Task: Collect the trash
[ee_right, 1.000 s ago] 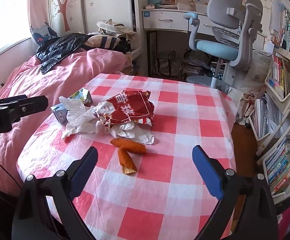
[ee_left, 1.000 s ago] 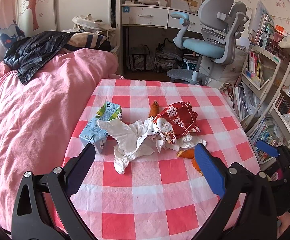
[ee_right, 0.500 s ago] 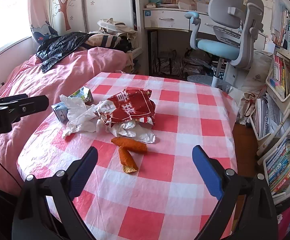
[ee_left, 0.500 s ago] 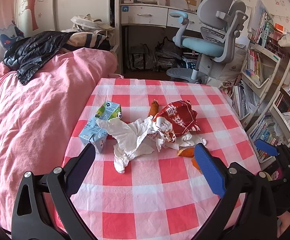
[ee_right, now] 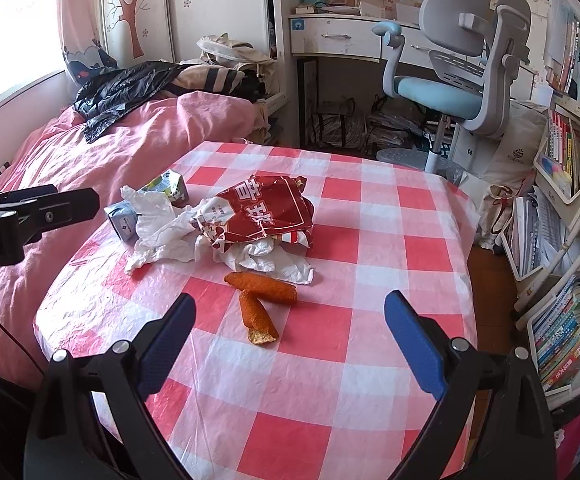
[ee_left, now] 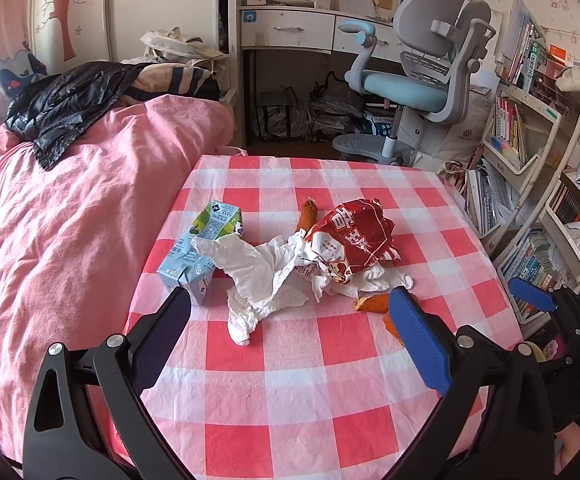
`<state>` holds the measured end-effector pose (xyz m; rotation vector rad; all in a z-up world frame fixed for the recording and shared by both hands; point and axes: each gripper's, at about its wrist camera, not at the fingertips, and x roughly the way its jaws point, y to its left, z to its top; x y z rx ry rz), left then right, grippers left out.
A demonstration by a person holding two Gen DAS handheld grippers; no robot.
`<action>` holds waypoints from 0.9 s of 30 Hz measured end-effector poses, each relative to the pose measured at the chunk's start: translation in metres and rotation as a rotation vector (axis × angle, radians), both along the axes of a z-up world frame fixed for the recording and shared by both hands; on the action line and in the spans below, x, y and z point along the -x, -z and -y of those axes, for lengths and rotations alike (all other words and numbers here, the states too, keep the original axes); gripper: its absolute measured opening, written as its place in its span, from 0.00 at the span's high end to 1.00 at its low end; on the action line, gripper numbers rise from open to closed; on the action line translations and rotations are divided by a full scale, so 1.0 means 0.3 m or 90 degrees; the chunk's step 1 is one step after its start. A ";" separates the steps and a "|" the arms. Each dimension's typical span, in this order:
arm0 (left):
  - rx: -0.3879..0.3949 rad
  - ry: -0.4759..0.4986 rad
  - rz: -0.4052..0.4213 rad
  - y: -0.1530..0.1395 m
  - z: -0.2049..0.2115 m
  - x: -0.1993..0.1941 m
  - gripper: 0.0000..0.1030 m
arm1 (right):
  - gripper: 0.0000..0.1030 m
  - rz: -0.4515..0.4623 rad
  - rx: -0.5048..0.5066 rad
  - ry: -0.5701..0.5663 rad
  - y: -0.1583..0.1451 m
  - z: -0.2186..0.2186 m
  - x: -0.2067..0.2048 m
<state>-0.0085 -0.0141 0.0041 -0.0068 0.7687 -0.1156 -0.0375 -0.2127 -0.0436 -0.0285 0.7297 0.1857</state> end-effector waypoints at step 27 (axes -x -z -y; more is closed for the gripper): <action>-0.001 0.000 -0.002 -0.002 -0.001 0.000 0.07 | 0.11 -0.003 0.001 -0.003 0.007 -0.009 -0.004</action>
